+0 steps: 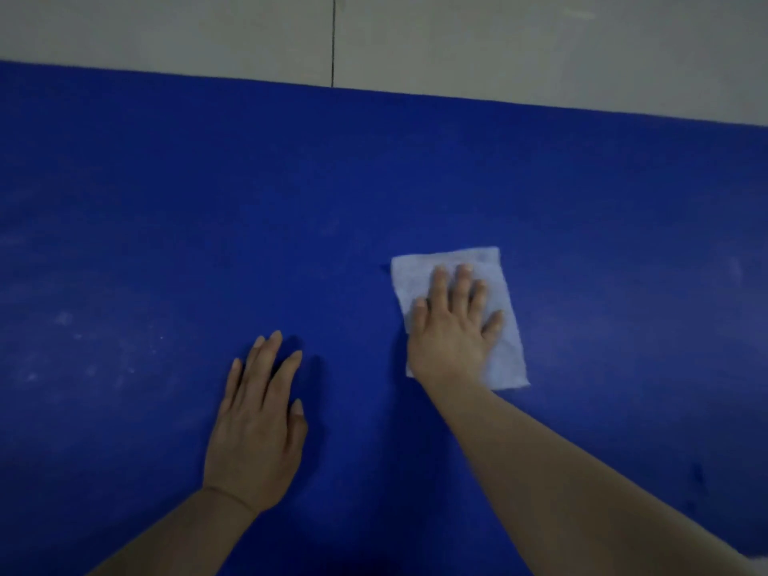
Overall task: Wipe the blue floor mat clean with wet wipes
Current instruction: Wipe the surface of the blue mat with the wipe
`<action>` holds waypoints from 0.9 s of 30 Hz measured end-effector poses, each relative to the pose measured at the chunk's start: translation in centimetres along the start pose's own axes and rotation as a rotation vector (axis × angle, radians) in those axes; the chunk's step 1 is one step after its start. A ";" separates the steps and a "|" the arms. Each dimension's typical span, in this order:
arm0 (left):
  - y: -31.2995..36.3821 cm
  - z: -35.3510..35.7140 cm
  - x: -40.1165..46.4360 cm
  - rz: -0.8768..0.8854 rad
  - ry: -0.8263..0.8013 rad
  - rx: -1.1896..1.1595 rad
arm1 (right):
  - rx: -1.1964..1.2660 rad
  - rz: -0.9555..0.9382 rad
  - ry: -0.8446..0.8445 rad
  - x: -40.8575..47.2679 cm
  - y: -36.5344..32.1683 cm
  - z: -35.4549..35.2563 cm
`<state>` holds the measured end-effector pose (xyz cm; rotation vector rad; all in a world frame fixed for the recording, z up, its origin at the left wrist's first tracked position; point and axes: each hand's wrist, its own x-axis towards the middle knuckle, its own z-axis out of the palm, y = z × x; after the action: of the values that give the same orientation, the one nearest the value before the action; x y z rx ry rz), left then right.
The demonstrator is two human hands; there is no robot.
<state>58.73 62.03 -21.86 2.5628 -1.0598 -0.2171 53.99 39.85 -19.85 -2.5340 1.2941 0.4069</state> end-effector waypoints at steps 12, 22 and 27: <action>-0.1 0.0 0.3 0.003 -0.042 0.018 | -0.128 -0.377 0.132 -2.4 2.8 1.8; -0.1 0.0 0.3 0.007 -0.105 0.107 | -0.089 -0.374 0.101 -7.8 -0.6 4.4; -0.1 -0.1 0.4 0.009 -0.100 0.092 | -0.097 -0.392 0.065 -7.3 3.5 3.8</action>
<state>59.04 61.83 -21.79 2.6529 -1.1430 -0.3041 46.51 44.65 -21.06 -2.8157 0.7815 0.3089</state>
